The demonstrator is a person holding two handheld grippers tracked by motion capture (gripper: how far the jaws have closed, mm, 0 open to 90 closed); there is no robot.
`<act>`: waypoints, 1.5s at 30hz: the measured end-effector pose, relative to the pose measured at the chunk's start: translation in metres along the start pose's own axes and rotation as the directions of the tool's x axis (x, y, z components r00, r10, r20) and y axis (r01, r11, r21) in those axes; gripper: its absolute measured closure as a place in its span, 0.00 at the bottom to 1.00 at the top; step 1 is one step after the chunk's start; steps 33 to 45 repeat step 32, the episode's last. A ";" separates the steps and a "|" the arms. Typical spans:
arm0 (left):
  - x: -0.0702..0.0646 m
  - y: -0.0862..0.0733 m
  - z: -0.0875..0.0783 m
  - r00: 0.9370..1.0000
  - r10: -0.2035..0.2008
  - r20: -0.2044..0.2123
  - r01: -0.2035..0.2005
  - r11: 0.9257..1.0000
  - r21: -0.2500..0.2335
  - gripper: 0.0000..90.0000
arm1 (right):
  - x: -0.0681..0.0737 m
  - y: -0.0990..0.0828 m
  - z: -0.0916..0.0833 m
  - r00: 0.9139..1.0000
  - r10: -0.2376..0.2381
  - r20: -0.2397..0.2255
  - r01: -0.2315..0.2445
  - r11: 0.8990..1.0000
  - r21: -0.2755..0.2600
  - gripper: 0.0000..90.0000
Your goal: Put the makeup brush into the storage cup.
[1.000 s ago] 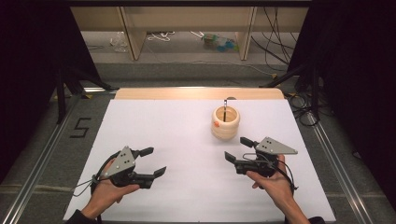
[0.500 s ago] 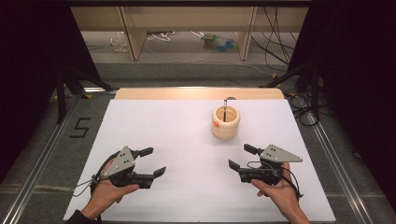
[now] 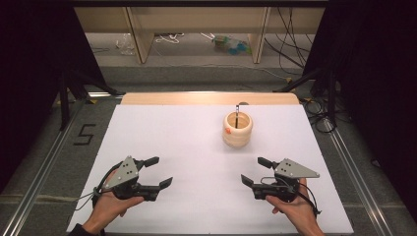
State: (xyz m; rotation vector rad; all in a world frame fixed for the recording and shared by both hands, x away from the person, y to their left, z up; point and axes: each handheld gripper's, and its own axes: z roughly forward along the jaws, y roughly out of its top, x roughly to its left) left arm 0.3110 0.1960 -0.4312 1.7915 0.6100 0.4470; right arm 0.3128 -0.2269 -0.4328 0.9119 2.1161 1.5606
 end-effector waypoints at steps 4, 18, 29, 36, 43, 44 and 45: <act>0.000 0.000 0.000 1.000 -0.004 0.000 0.004 1.000 -0.003 0.23 | 0.002 -0.001 -0.004 1.000 -0.003 0.002 0.003 1.000 0.011 0.19; -0.001 -0.001 0.001 1.000 -0.013 0.002 0.013 1.000 -0.001 0.23 | 0.001 -0.002 -0.003 1.000 -0.007 -0.003 0.007 1.000 0.003 0.19; 0.000 -0.001 0.001 1.000 -0.002 0.001 0.002 1.000 0.003 0.22 | 0.001 -0.001 -0.003 1.000 -0.011 0.001 0.011 1.000 0.005 0.19; 0.000 -0.002 0.001 1.000 -0.011 0.000 0.011 1.000 0.004 0.23 | 0.001 -0.001 -0.003 1.000 -0.011 0.000 0.011 1.000 0.009 0.19; 0.000 -0.002 0.001 1.000 -0.011 0.000 0.011 1.000 0.004 0.23 | 0.001 -0.001 -0.003 1.000 -0.011 0.000 0.011 1.000 0.009 0.19; 0.000 -0.002 0.001 1.000 -0.011 0.000 0.011 1.000 0.004 0.23 | 0.001 -0.001 -0.003 1.000 -0.011 0.000 0.011 1.000 0.009 0.19; 0.000 -0.002 0.001 1.000 -0.011 0.000 0.011 1.000 0.004 0.23 | 0.001 -0.001 -0.003 1.000 -0.011 0.000 0.011 1.000 0.009 0.19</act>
